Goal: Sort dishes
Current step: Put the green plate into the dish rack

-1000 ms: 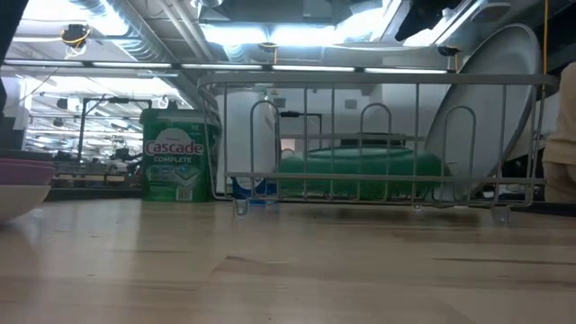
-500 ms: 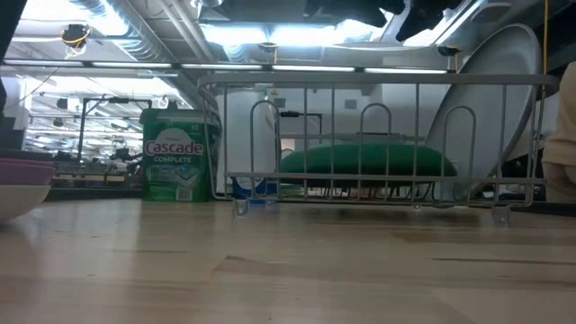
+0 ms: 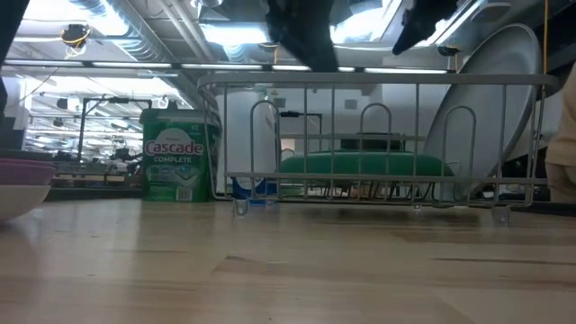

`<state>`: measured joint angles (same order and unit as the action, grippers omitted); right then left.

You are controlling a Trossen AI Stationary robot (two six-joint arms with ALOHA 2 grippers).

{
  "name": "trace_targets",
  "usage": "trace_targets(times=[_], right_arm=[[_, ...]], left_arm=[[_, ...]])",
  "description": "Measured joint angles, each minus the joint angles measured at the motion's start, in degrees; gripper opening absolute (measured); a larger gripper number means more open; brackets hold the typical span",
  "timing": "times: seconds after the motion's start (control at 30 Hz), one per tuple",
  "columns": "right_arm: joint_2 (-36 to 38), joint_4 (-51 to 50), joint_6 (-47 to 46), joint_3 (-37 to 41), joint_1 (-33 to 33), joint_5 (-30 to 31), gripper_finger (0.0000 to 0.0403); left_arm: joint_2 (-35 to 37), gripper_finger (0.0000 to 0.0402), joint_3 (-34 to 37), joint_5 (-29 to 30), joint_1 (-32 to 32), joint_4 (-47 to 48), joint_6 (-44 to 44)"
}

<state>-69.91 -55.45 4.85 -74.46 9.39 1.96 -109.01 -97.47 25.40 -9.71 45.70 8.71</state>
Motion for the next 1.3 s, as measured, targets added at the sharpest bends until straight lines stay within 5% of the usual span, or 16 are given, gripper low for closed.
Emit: trace_targets(times=[0.13, 0.53, 1.0, 1.3], right_arm=[[-2.8, -0.5, 0.8, 0.0, 0.0, 0.1, 0.0147], [-4.1, -2.3, 7.6, 0.0, 1.0, 5.6, 0.0147], [-11.7, -3.2, 6.3, 0.0, 18.1, -12.4, 0.0147], [-21.8, -3.4, -0.4, 0.0, 23.0, -17.2, 0.0147]], left_arm=[[0.0, 0.0194, 0.0, -0.3, 1.0, 4.0, 2.9], [0.0, 0.0194, 0.0, -1.0, 1.9, 8.1, -8.5], [-0.1, 0.0194, 0.0, -1.3, 1.7, 8.2, -4.0], [-0.1, 0.0194, 0.0, -1.4, 1.7, 8.2, -4.2]])
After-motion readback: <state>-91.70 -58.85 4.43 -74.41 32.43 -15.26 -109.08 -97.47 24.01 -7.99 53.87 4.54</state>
